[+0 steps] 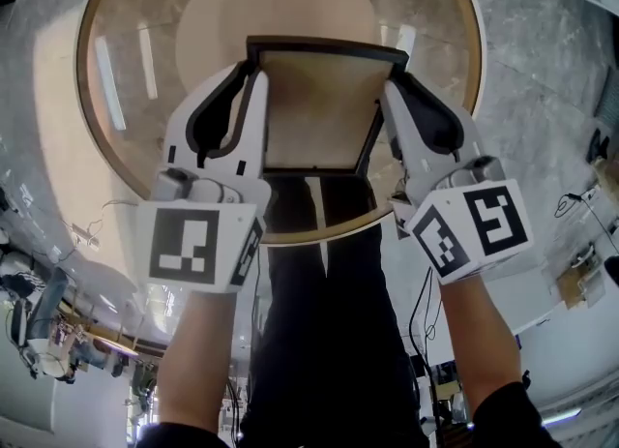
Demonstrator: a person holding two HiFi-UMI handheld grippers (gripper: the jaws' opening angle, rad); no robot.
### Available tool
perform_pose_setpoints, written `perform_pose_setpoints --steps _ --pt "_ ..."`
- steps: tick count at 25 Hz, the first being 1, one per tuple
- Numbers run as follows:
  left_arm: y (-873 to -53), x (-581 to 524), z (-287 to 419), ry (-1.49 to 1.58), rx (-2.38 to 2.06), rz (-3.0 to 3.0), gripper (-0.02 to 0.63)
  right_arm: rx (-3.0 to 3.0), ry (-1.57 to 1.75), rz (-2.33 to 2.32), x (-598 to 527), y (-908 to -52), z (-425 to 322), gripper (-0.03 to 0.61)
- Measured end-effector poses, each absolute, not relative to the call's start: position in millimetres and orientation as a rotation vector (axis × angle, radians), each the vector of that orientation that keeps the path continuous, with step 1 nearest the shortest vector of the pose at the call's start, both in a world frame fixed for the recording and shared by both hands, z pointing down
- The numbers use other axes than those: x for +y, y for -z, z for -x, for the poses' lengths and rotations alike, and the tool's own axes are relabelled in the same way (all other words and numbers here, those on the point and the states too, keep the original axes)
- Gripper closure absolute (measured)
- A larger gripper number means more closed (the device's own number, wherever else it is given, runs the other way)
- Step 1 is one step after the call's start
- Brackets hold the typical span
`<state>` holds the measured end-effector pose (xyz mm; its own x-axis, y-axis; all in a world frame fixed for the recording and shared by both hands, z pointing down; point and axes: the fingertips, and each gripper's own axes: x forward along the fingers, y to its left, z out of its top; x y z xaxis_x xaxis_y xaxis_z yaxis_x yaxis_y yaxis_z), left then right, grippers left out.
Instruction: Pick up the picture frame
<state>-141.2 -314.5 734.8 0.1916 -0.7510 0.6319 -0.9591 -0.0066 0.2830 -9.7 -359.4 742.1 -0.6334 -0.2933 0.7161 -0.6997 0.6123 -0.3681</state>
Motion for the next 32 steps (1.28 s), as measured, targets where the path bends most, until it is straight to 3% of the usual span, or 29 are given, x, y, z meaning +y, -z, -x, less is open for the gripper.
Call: perform_pose_setpoints --steps 6,11,19,28,30,32 --pt "-708.8 -314.3 121.8 -0.373 -1.585 -1.883 0.554 -2.293 -0.797 -0.775 -354.4 -727.2 -7.3 0.493" --pt "-703.6 -313.2 108.4 -0.432 -1.574 -1.956 0.558 -2.326 -0.656 -0.705 -344.7 -719.1 -26.5 0.371" --pt "-682.8 -312.3 94.6 -0.559 -1.525 -2.096 0.560 -2.488 -0.515 -0.298 -344.1 -669.7 12.2 0.370" --pt "-663.0 -316.5 84.5 -0.643 -1.485 -2.233 0.560 -2.369 -0.559 0.200 -317.3 -690.0 52.7 0.370" --pt "-661.3 -317.7 84.6 -0.652 -1.478 -2.244 0.560 -2.349 -0.607 0.239 -307.4 -693.9 55.7 0.380" --pt "-660.3 -319.3 84.4 -0.658 -1.474 -2.245 0.560 -2.344 -0.672 0.244 -301.8 -693.7 57.4 0.433"
